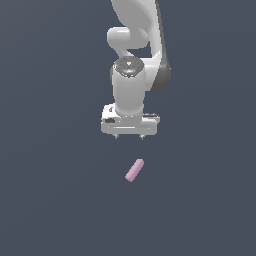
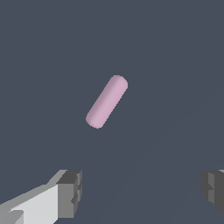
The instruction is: Pick up the object and move it to a goal position.
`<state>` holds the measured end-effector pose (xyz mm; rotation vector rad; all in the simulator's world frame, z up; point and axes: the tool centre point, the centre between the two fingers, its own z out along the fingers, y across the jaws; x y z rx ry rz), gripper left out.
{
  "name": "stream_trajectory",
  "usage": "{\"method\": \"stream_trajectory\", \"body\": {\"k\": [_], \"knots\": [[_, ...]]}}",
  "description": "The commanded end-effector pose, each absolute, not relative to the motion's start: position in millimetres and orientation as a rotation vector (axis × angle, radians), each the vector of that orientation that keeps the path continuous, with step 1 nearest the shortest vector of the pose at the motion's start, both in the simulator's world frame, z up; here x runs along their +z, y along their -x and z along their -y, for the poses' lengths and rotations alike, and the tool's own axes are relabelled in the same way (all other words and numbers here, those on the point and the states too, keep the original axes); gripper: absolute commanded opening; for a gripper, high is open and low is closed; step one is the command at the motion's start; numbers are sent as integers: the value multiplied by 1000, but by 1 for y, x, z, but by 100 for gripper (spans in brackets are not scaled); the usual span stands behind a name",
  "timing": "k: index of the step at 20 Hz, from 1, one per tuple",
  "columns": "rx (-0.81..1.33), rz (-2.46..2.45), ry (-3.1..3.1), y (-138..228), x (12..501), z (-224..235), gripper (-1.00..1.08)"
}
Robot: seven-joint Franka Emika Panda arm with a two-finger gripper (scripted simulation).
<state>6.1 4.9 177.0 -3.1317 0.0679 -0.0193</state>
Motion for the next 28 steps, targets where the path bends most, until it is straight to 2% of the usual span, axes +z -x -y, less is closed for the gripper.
{"method": "stream_trajectory", "body": {"k": [1,13,28], "knots": [[-19,-69,3132,-6,177,-5,100],[-13,-256,3119,-24,157,-10,100],[-1,-772,3039,-65,92,-27,100]]}}
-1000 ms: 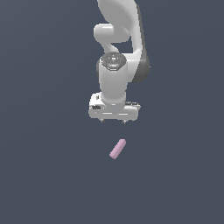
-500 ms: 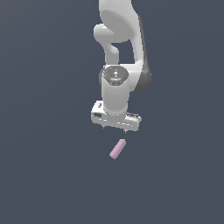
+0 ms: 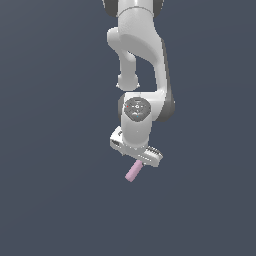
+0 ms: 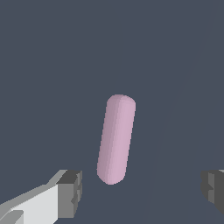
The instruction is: Pick up the object and move it to a goal position.
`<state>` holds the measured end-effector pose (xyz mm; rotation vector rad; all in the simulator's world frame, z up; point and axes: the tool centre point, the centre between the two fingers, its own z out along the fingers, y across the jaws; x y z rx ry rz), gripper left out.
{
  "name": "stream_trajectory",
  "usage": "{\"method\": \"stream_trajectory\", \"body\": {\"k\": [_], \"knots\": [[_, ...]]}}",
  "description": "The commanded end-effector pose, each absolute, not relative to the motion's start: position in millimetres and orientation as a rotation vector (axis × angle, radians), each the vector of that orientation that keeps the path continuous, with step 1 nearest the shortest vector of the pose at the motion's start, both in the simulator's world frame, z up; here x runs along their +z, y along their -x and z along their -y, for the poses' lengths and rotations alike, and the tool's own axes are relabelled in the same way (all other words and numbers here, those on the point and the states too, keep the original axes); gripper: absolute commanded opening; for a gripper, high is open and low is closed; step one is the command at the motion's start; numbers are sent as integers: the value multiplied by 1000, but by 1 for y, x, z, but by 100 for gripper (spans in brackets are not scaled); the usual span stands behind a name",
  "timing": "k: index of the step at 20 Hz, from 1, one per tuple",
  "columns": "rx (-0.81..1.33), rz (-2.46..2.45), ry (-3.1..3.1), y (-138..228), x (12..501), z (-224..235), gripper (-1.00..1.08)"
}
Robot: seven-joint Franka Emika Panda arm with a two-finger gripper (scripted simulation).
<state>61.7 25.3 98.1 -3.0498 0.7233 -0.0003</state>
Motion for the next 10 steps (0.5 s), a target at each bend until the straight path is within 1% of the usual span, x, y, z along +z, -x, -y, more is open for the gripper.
{"method": "stream_trajectory", "body": {"k": [1,10], "knots": [[-1,-798,3033,-67,88,-28,100],[0,-945,2996,-77,67,-33,100]]}}
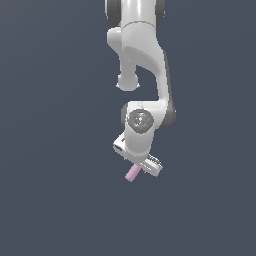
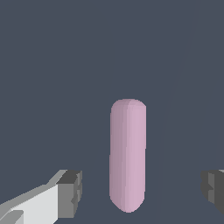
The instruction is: Pick up the object and move it to a goal position.
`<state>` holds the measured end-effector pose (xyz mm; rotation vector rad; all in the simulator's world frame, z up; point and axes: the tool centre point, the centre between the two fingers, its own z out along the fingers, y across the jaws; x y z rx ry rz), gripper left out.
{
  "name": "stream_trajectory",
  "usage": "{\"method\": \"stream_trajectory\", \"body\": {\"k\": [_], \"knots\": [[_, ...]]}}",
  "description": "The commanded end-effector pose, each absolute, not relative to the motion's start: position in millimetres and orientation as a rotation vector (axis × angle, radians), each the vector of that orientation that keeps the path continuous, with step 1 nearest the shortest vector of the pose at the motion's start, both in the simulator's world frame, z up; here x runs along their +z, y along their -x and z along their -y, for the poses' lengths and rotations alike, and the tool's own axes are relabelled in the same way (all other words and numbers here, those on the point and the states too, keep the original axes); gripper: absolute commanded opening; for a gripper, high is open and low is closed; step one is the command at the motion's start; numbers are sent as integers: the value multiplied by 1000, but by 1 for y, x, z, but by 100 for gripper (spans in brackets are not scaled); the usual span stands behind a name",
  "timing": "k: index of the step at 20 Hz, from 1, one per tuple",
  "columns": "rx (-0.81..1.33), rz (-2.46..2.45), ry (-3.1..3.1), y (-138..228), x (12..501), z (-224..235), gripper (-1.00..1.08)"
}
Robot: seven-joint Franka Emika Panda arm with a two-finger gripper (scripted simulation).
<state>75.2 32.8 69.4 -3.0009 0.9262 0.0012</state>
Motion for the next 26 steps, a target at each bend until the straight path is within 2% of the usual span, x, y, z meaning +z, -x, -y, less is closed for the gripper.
{"method": "stream_trajectory", "body": {"k": [1,8,17,23,24,26], "knots": [[0,-951,2994,-77,66,-34,100],[1,-953,2993,-77,62,-34,100],[0,-960,2991,-76,21,-34,100],[0,-960,2991,-77,15,-34,100],[0,-960,2991,-77,15,-34,-100],[0,-960,2991,-77,15,-34,-100]]}}
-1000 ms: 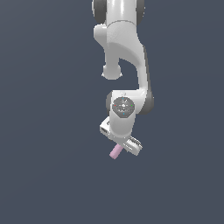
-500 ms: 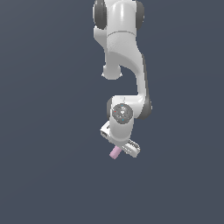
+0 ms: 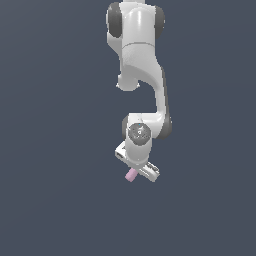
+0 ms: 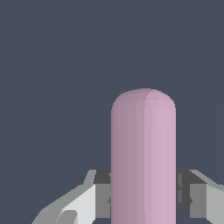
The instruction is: Pick up the object and move it to a goal position.
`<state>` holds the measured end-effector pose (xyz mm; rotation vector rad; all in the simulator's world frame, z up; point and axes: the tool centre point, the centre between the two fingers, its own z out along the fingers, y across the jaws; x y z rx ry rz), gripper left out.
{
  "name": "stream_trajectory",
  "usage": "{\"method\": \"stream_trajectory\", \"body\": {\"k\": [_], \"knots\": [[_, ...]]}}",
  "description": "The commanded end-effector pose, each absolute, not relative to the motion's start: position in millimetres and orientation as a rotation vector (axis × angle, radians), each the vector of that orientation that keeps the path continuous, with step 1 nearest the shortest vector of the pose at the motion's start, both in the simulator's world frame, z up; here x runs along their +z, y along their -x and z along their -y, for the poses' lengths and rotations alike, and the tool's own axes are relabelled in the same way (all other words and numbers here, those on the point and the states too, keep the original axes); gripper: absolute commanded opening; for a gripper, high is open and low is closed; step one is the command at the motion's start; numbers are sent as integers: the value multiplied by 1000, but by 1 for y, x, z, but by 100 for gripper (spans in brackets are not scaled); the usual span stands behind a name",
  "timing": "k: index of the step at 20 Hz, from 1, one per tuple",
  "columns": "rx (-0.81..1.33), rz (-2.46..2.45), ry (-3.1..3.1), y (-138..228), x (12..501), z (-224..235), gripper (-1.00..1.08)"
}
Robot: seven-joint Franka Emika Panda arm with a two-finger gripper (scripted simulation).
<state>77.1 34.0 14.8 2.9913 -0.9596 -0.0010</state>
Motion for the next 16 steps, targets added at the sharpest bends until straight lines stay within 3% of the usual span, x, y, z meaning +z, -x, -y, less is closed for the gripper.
{"method": "stream_trajectory", "body": {"k": [1,16], "knots": [[0,960,-2992,-77,15,-34,-100],[0,960,-2992,-70,22,-36,-100]]}}
